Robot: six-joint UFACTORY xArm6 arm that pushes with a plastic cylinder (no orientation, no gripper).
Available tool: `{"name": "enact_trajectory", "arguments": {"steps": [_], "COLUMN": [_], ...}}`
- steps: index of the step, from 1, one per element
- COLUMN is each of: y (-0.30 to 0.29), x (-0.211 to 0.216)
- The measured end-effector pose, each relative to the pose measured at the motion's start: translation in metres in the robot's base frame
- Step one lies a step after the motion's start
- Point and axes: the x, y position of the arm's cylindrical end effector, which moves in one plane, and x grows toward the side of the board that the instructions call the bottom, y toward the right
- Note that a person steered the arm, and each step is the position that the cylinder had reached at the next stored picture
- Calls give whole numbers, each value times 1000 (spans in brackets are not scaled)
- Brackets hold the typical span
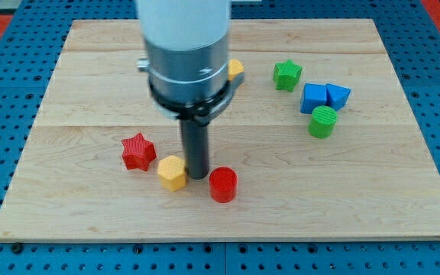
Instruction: Move the red circle a bit left
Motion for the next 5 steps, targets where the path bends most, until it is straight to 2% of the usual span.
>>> {"name": "enact_trajectory", "arguments": {"steps": [1,2,3,4,5], "y": [12,83,105,29,9], "x": [-19,-42,7,11,-22]}}
